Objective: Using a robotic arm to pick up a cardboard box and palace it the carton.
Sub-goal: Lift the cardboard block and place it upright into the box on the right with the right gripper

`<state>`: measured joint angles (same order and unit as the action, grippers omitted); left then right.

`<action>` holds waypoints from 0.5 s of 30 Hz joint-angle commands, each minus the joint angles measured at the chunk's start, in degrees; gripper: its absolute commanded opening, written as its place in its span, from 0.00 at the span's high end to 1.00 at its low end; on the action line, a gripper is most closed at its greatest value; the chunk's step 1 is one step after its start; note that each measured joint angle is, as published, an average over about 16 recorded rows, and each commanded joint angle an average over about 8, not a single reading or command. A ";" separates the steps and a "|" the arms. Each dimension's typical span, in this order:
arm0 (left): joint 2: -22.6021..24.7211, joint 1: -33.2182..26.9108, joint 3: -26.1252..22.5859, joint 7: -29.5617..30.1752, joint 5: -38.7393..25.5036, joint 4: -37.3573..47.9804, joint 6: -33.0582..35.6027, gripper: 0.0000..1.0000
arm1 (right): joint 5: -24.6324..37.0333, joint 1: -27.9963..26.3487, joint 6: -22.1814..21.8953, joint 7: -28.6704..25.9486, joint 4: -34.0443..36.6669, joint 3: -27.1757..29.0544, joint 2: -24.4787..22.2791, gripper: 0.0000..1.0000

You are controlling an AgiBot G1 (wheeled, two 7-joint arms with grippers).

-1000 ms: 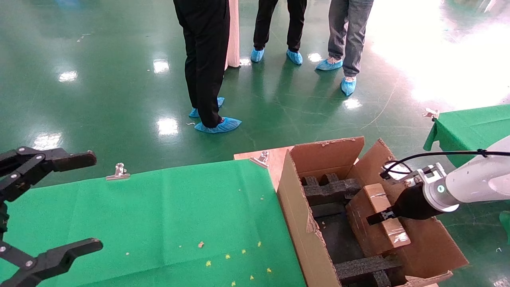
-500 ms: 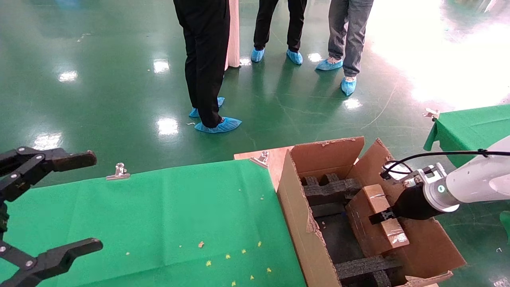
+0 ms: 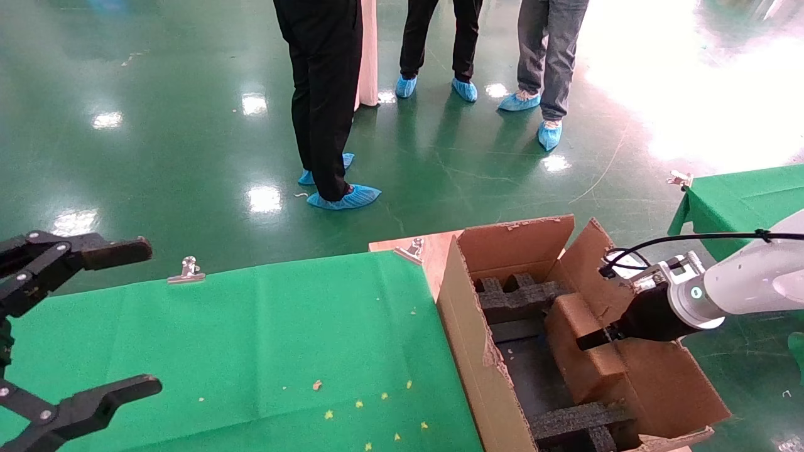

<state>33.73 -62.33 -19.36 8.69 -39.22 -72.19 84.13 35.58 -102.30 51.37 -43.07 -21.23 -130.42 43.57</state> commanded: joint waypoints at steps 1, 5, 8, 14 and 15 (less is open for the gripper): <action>0.00 0.00 0.00 0.00 0.00 0.00 0.00 0.00 | 0.06 -0.16 0.03 -0.01 -0.03 -0.03 -0.07 0.00; 0.00 0.00 0.00 0.00 0.00 0.00 0.00 0.00 | 0.43 -1.56 -0.24 0.81 -0.43 0.05 -0.12 0.00; 0.00 0.00 -0.01 0.00 0.00 0.00 0.00 0.00 | 0.92 -3.57 -0.68 2.05 -1.06 0.23 -0.15 0.00; 0.00 0.00 -0.01 -0.01 0.01 0.00 0.00 0.00 | 2.30 -10.09 -1.97 6.12 -4.64 1.06 -0.62 0.00; 0.00 0.00 -0.01 -0.01 0.01 0.00 0.00 0.00 | 2.54 -11.42 -2.25 6.99 -5.75 1.30 -0.82 0.00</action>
<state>33.72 -62.33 -19.37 8.69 -39.21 -72.19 84.13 38.16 -113.93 48.88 -35.70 -28.33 -128.92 42.32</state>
